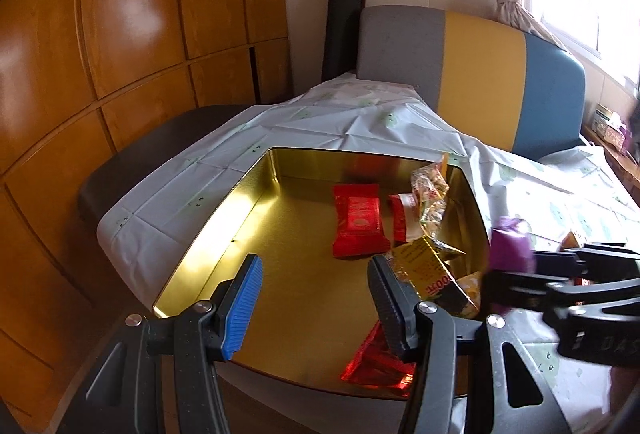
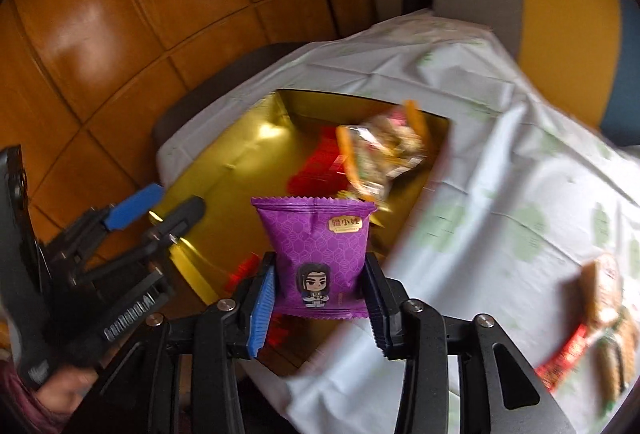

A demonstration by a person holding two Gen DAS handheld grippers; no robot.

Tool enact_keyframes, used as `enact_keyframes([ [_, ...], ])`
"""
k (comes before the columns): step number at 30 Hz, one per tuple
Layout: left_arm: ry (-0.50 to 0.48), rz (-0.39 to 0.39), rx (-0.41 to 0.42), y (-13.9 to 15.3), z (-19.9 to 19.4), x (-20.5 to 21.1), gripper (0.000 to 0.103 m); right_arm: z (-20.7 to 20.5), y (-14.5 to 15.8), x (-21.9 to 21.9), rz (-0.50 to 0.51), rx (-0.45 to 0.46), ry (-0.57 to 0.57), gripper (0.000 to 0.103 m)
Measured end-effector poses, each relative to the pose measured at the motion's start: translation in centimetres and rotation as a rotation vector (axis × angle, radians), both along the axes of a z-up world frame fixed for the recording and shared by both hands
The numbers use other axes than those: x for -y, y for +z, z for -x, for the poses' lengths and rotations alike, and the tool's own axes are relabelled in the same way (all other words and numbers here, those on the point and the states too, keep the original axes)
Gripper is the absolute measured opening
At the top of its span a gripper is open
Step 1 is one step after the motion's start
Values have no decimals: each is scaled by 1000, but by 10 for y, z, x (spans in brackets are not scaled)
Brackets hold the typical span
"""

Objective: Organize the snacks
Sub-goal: 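Carry the purple packet into the gold tray and open the right tool, then move the left tool to the snacks and grasp the small red stick packet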

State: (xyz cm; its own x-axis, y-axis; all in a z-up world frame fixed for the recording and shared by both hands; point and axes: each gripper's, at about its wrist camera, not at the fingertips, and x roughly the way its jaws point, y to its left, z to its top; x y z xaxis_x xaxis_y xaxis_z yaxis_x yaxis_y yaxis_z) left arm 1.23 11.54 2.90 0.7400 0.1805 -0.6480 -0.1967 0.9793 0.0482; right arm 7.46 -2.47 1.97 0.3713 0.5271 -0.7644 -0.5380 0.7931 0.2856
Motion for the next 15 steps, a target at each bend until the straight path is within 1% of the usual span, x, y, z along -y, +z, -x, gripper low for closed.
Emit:
enact_keyframes([
  [2, 8, 2, 2, 0, 0, -2, 55, -2, -2, -9, -16, -6, -1, 51],
  [5, 17, 2, 1, 0, -1, -6, 55, -4, -3, -11, -33, -10, -13, 52],
  [7, 21, 6, -2, -1, -2, -8, 55, -4, -3, -9, -26, -2, -19, 52],
  [9, 23, 7, -4, -2, -3, -9, 55, 0, -2, -3, -16, 7, -32, 52],
  [10, 25, 7, -4, -2, -3, -9, 55, 1, -2, 1, -11, 11, -42, 55],
  [11, 25, 7, -4, -2, -3, -9, 55, 2, -2, 6, -5, 16, -55, 59],
  [15, 20, 3, -7, -3, -3, -6, 55, 5, -2, 24, 17, 40, -101, 64],
])
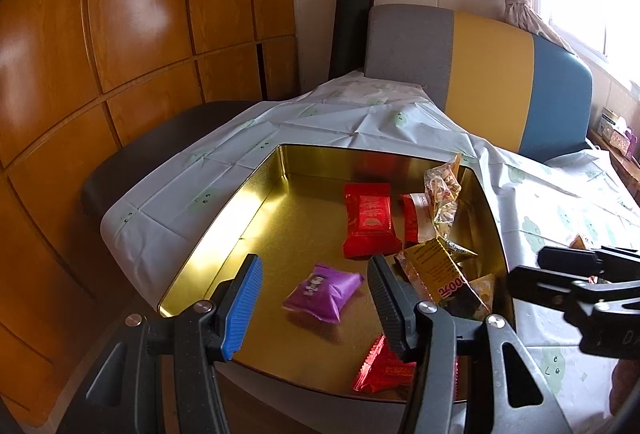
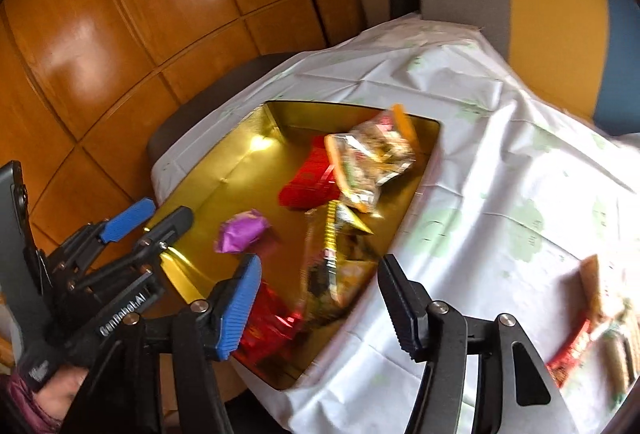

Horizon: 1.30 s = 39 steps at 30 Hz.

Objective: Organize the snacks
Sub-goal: 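Move the left tool to the snacks and grasp the small red stick packet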

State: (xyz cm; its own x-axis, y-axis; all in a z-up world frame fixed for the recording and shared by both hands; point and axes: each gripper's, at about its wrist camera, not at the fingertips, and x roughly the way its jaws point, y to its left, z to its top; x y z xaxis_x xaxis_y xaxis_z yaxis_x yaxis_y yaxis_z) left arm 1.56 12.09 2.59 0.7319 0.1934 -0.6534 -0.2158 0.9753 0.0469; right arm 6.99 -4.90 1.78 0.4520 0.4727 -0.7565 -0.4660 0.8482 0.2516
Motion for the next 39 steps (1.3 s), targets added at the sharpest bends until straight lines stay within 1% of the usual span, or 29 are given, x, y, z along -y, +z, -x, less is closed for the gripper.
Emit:
enact_keyframes([
  [2, -4, -4, -1, 0, 1, 2, 55, 1, 0, 10, 10, 11, -27, 72],
  [11, -40, -5, -8, 0, 1, 11, 55, 1, 3, 61, 54, 32, -133, 85],
  [16, -78, 20, -12, 1, 0, 17, 55, -1, 9, 105, 89, 33, -228, 90],
  [24, -150, 11, 12, 7, 0, 38, 55, -3, 18, 188, 156, 30, -399, 90],
  [28, -225, 19, 6, 10, -3, 55, 55, -5, 22, 233, 176, 26, -491, 90],
  [32, -321, 30, -7, 12, -7, 77, 55, -6, 20, 283, 164, 13, -616, 91],
  [34, -370, 23, -17, 12, -9, 91, 55, -6, 15, 306, 144, 3, -690, 91],
  [36, -439, 19, -42, 10, -12, 110, 55, -4, 6, 327, 101, -21, -764, 91],
  [38, -496, 25, -66, 7, -15, 126, 55, -5, -2, 346, 77, -90, -838, 91],
  [39, -536, 25, -89, 4, -18, 138, 55, -5, -4, 352, 58, -103, -869, 91],
])
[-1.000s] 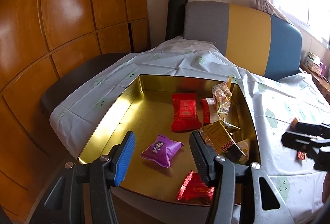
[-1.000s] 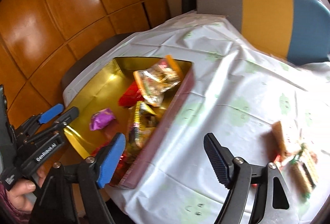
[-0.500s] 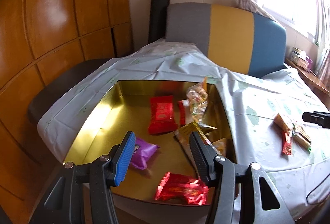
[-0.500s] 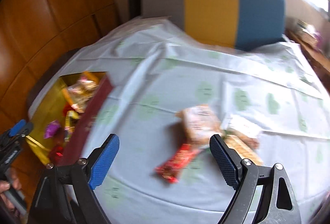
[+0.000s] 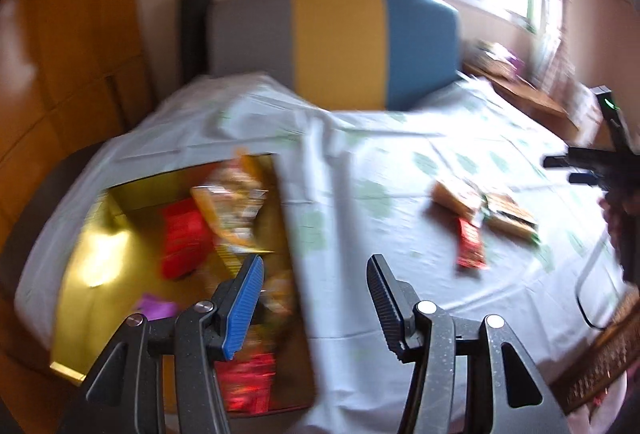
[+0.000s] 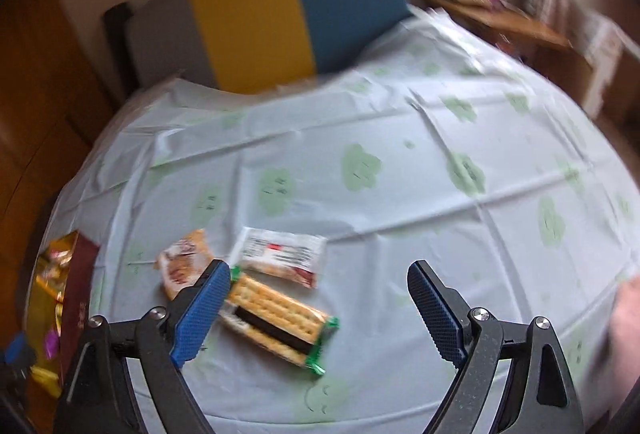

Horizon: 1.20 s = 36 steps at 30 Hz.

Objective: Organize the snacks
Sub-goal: 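Move the left tool to the snacks and grasp the small red stick packet, then carry the red stick packet toward the tray with the left tool while the right tool approaches the cracker pack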

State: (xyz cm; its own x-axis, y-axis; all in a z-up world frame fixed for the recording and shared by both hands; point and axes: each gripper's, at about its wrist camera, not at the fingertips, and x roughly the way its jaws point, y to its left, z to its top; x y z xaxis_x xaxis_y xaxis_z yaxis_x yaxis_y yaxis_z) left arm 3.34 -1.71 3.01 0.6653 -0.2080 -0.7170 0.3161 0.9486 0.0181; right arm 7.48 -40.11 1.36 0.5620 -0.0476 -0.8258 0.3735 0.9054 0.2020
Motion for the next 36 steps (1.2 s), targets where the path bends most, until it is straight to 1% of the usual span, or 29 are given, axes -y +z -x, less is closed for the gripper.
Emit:
enact_keyframes([
  [1, -44, 1, -26, -4, -3, 13, 55, 0, -1, 5, -16, -2, -21, 91],
  [2, -68, 0, -41, -7, -5, 21, 55, 0, -1, 10, -32, -1, -38, 91],
  [4, -138, -9, -79, -16, -11, 44, 55, 3, -2, 15, -67, 0, -51, 91],
  [6, -186, -14, -112, -25, -13, 66, 55, 4, -3, 12, -92, -1, -47, 91],
  [10, -270, 1, -178, -42, -21, 102, 55, 3, -3, 6, -96, -2, -20, 92],
  [15, -308, 8, -235, -58, -33, 128, 55, 0, -6, -1, -100, -24, 20, 93],
  [19, -320, -8, -249, -66, -45, 146, 55, -1, -6, -4, -106, -25, 41, 93],
  [24, -341, -37, -260, -76, -57, 165, 55, -1, -4, -1, -124, -16, 38, 94],
  [27, -349, -33, -270, -82, -63, 176, 54, -2, -4, 0, -131, -14, 34, 94],
  [28, -350, -39, -270, -85, -65, 179, 51, -2, -4, 1, -131, -14, 34, 94],
  [29, -346, -51, -266, -88, -66, 181, 46, -2, -4, 1, -130, -16, 33, 94],
  [31, -340, -78, -224, -89, -66, 184, 37, -4, -5, 1, -126, -23, 32, 94],
  [33, -336, -66, -219, -89, -65, 180, 24, -4, -7, 2, -121, -31, 27, 94],
  [36, -324, -43, -222, -87, -58, 167, 22, -5, -8, -2, -101, -39, 42, 94],
])
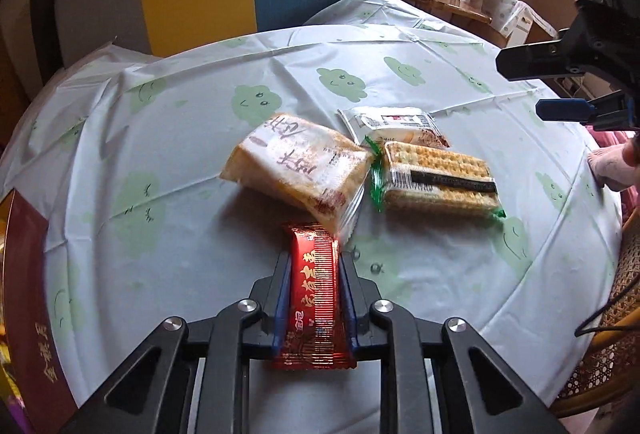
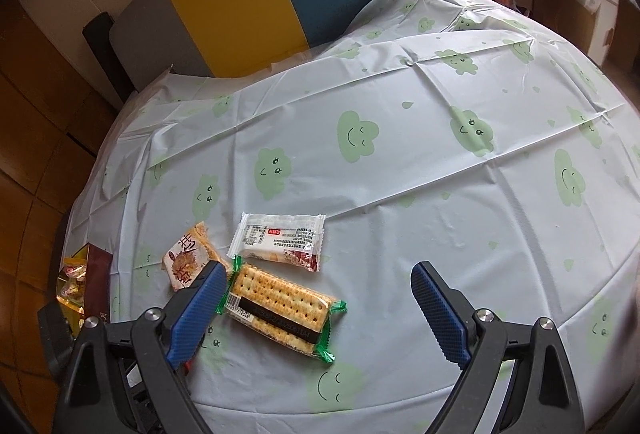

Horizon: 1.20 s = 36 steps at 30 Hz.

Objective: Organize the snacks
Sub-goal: 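Carry the red stick packet toward the tray with the left tool while the right tool approaches the cracker pack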

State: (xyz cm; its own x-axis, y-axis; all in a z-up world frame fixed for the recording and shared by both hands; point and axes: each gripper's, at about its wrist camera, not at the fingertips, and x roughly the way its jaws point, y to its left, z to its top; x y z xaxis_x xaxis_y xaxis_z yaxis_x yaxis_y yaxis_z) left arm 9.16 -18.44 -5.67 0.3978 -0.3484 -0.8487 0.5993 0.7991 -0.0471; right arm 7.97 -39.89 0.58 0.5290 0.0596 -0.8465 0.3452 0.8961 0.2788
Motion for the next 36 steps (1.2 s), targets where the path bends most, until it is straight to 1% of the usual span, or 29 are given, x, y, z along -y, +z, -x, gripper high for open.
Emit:
enact_keyframes([
  [4, 11, 0, 12, 2, 20, -21, 22, -4, -2, -13, 54, -17, 63, 94],
  [8, 25, 4, 31, 2, 37, -41, 22, -9, -11, -31, 79, -56, 157, 94],
  [10, 32, 11, 41, 2, 43, -53, 22, -11, -16, -40, 106, -77, 201, 94],
  [13, 28, 29, 63, 1, 49, -62, 24, -17, -25, -55, 155, -113, 283, 94],
  [15, 32, 38, 72, 1, 50, -65, 24, -19, -30, -65, 208, -127, 331, 94],
  [18, 45, 69, 59, -1, 48, -68, 24, -21, -36, -77, 242, -135, 402, 94],
  [21, 50, 98, 40, -1, 46, -73, 24, -25, -45, -85, 272, -163, 457, 94],
  [25, 55, 114, 41, -2, 46, -74, 24, -36, -57, -88, 334, -194, 502, 94],
  [30, 65, 133, 39, -3, 45, -75, 24, -47, -70, -89, 352, -219, 525, 94],
  [31, 67, 135, 40, -3, 45, -76, 24, -47, -71, -89, 345, -218, 530, 92],
  [32, 69, 136, 42, -4, 45, -76, 24, -47, -70, -90, 329, -217, 543, 80],
  [34, 75, 140, 44, -4, 47, -78, 24, -46, -65, -95, 315, -211, 572, 64],
  [35, 77, 141, 46, -4, 47, -78, 24, -43, -65, -100, 320, -213, 595, 60],
  [36, 78, 141, 48, -4, 48, -78, 24, -40, -64, -105, 324, -218, 618, 59],
])
